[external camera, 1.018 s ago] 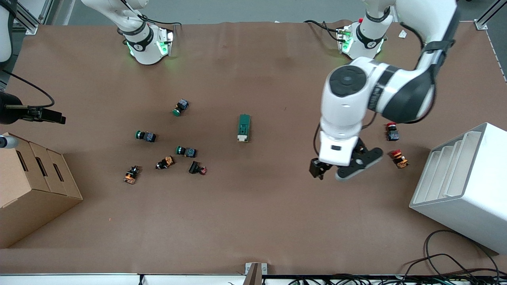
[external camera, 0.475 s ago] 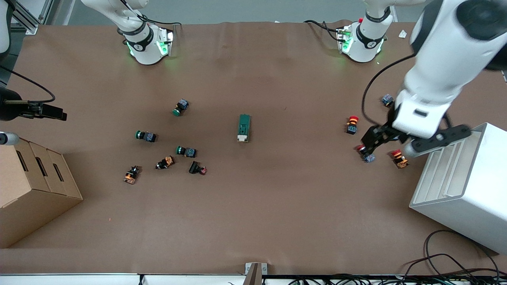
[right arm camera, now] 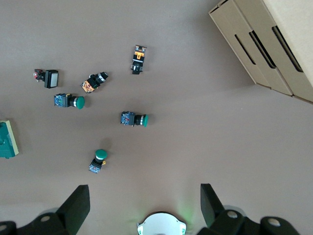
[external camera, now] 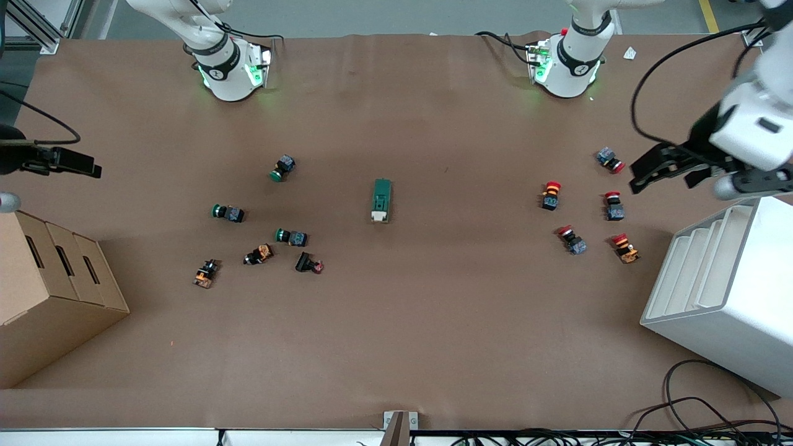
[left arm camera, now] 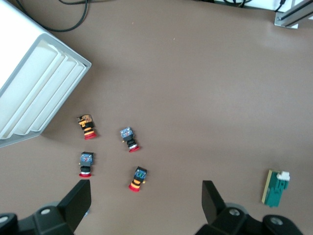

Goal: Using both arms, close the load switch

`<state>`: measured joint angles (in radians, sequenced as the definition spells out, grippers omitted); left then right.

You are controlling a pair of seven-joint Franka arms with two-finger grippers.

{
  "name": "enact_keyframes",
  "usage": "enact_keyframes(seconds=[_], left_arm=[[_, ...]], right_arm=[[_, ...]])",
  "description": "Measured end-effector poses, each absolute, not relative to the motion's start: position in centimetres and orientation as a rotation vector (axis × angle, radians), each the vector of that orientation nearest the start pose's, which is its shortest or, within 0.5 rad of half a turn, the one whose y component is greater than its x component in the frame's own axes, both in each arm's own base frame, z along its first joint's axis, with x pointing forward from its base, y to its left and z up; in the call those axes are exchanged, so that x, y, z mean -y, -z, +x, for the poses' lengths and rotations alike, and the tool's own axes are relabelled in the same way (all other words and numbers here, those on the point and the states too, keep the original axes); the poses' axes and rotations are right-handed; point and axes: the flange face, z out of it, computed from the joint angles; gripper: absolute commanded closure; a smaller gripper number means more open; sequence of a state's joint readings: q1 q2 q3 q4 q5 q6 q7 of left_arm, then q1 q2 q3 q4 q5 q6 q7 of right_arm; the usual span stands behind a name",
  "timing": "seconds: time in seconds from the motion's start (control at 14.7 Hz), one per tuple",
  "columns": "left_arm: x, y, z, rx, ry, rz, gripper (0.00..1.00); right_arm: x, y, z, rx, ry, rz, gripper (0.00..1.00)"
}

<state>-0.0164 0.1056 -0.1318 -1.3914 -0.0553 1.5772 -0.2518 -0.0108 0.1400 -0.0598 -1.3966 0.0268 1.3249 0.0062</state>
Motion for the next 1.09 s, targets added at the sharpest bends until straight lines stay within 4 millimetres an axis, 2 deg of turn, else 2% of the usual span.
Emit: enact_keyframes(seconds=[0.14, 0.41, 0.61, 0.81, 0.95, 1.09], left_arm=[[6.4, -65.4, 58.0, 0.107, 0.104, -3.222, 0.0], [5.0, -65.1, 56.2, 0.006, 0.067, -3.212, 0.0], [5.3, -64.7, 53.9, -0.031, 0.036, -3.198, 0.0], [6.7, -64.9, 52.1, -0.092, 0.04, -3.128, 0.0], [7.2, -65.1, 51.6, -0.11, 0.047, -3.119, 0.0], [6.8, -65.0, 51.6, -0.099, 0.044, -3.119, 0.0]], right_arm=[[3.6, -61.3, 55.9, -0.119, -0.321, -3.097, 0.0], [3.8, -61.9, 54.2, -0.125, -0.293, -3.095, 0.0], [3.8, -62.8, 52.7, -0.124, -0.237, -3.097, 0.0], [3.8, -64.4, 51.3, -0.122, -0.191, -3.098, 0.0], [3.8, -65.3, 50.7, -0.122, -0.164, -3.099, 0.0], [3.8, -65.8, 50.4, -0.121, -0.146, -3.099, 0.0]])
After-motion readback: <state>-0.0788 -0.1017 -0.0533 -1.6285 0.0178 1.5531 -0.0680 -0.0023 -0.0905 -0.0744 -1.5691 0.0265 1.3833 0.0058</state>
